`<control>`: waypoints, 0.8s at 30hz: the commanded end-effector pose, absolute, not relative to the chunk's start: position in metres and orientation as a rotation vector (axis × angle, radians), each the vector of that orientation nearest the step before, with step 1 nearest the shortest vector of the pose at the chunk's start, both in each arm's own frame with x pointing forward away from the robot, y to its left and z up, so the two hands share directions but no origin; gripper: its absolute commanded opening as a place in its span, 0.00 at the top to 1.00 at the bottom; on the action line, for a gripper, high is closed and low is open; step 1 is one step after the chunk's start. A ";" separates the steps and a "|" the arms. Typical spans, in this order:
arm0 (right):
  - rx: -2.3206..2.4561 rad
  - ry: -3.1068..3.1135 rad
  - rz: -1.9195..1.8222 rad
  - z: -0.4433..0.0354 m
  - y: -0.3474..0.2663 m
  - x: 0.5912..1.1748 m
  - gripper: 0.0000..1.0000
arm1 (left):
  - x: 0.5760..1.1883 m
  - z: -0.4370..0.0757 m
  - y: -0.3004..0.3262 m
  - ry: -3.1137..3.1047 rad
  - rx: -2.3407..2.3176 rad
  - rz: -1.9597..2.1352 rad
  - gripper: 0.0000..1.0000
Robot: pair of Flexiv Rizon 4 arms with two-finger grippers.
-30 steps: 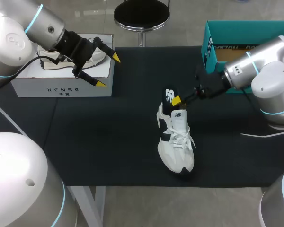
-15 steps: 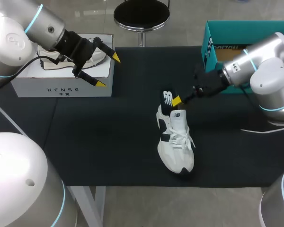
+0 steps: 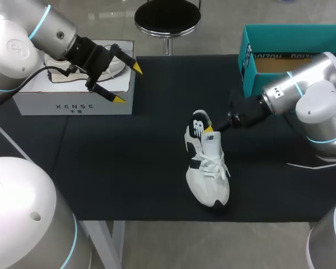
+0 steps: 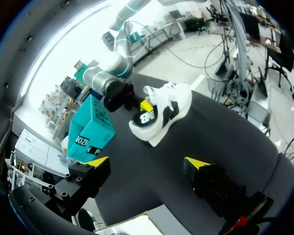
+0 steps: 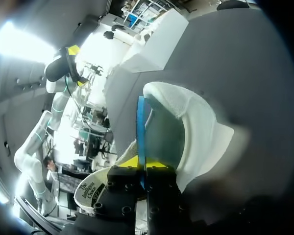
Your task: Take the shoe out of the shoebox, open the shoe tongue, remove and reinsert the insole, then place the shoe into the shoebox
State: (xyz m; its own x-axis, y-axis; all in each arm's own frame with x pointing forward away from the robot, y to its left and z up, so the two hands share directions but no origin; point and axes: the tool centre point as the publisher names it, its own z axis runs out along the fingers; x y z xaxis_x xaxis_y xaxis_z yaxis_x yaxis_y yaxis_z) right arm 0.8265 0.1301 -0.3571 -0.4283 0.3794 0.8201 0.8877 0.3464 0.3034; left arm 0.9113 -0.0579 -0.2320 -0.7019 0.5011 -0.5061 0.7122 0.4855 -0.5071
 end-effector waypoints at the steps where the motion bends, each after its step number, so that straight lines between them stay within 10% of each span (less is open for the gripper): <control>1: -1.126 -1.952 -1.025 -0.362 0.129 0.811 1.00 | 0.912 -0.232 -0.058 2.448 1.030 -1.032 0.00; 4: -1.134 -1.955 -1.031 -0.358 0.126 0.815 0.89 | 0.912 -0.232 -0.058 2.448 1.030 -1.032 0.00; 7: -1.130 -1.978 -1.045 -0.351 0.123 0.825 0.00 | 0.912 -0.232 -0.058 2.448 1.030 -1.032 0.00; 24: -1.074 -2.033 -1.061 -0.344 0.121 0.858 0.00 | 0.912 -0.232 -0.058 2.448 1.030 -1.032 0.00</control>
State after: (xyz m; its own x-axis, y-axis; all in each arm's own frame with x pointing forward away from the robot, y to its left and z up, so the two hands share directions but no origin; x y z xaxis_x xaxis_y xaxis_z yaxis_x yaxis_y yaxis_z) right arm 0.8512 0.1173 -0.3372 -0.4940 0.3840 0.7800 0.8604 0.3452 0.3750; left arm 0.9113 -0.0579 -0.2319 -0.7020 0.5012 -0.5060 0.7122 0.4855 -0.5070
